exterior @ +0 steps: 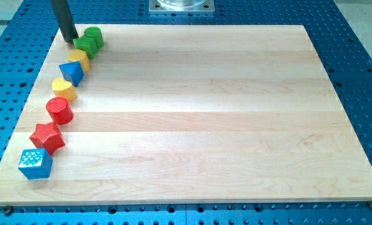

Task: Keep the green blocks at the top center of the board

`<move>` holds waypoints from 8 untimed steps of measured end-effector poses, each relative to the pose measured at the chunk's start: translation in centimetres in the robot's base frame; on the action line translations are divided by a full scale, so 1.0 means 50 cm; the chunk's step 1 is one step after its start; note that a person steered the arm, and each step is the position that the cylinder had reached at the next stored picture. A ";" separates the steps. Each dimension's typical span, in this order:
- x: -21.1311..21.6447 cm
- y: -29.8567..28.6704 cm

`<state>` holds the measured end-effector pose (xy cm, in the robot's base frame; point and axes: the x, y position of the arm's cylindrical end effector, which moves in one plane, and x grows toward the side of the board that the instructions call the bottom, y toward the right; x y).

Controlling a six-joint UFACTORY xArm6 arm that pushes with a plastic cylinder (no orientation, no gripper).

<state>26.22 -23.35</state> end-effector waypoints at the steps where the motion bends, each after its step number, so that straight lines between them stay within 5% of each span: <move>1: 0.024 0.160; 3: -0.064 -0.027; 4: -0.068 0.106; 5: 0.052 0.265; 6: 0.117 0.289; 7: 0.222 0.123; 8: 0.121 0.095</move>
<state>32.27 -18.58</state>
